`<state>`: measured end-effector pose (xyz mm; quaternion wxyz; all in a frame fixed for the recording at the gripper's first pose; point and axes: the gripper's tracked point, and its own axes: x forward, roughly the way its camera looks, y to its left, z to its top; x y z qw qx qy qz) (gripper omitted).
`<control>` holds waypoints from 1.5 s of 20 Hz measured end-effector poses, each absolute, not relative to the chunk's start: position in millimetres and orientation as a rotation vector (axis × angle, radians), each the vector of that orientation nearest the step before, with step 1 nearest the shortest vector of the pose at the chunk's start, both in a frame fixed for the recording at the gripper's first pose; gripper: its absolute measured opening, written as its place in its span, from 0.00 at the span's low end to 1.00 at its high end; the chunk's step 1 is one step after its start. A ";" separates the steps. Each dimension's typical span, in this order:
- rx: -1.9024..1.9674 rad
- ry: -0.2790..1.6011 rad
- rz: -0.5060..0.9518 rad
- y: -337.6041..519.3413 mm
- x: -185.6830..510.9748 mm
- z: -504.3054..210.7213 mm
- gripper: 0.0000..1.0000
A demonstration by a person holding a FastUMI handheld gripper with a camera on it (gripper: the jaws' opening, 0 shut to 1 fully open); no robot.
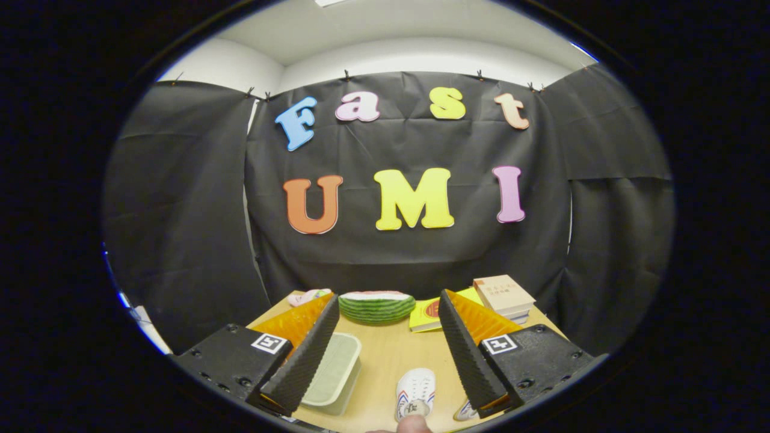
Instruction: Open the storage box then place both shoes into the box .Put the left shoe in first, then the right shoe, with the right side of both shoes facing outward in a uniform manner.
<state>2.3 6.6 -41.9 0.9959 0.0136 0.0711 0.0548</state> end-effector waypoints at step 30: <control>0.589 0.964 0.696 99.0 -2.5 -280.1 0.86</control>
